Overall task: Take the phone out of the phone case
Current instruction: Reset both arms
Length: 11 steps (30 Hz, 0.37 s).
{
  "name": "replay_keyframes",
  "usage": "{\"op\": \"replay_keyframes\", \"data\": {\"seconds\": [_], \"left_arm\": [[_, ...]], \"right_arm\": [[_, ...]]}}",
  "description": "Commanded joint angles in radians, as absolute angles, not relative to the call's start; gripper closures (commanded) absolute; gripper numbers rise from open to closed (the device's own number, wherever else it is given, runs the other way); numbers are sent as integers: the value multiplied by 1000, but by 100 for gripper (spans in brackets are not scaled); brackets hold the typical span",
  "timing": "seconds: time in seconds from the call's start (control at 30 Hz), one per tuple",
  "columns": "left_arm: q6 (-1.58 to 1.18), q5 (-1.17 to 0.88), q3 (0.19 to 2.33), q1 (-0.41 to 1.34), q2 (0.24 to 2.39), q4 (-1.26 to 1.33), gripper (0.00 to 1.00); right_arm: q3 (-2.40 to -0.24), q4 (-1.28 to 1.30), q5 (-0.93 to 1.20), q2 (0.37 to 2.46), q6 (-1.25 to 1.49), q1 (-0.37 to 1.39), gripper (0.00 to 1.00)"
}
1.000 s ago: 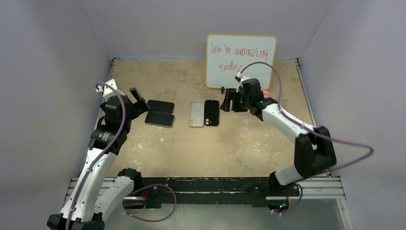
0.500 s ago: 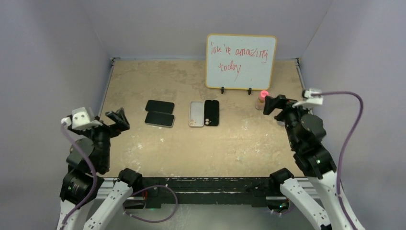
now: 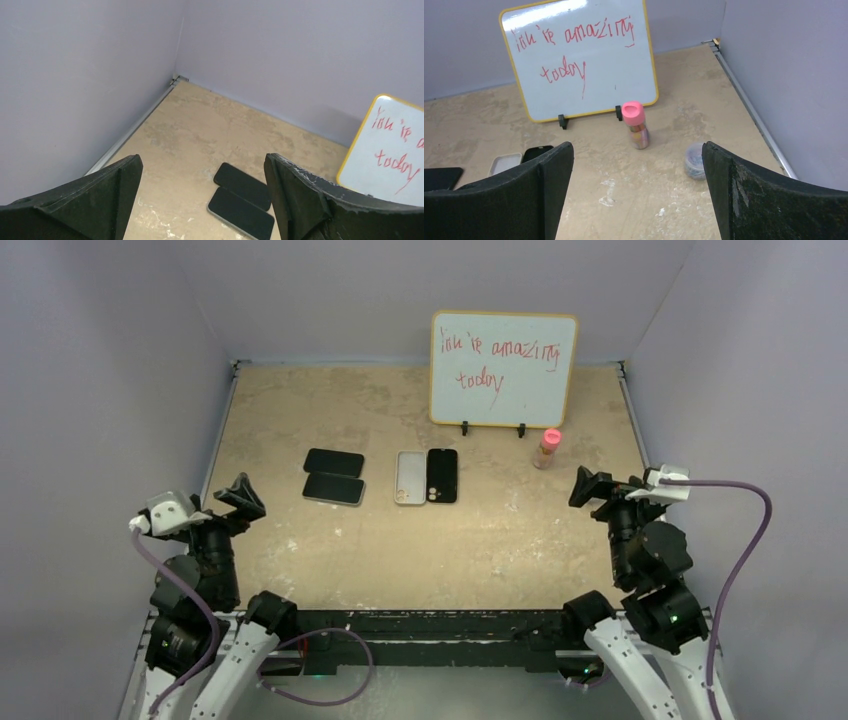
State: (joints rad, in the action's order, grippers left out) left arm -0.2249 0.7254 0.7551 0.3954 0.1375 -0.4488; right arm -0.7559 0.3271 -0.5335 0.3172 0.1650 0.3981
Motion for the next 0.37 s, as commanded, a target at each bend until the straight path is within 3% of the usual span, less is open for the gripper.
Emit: {"op": "replay_keyframes", "data": {"seconds": [0.0,0.33], "left_arm": [[-225,730,720,400,159,-363,3],[-224,689,710,403,171,-353,3]], "right_arm": [[-715,290,-580,296,115,399,1],[-705,274,-567,281,105,399,1]]}}
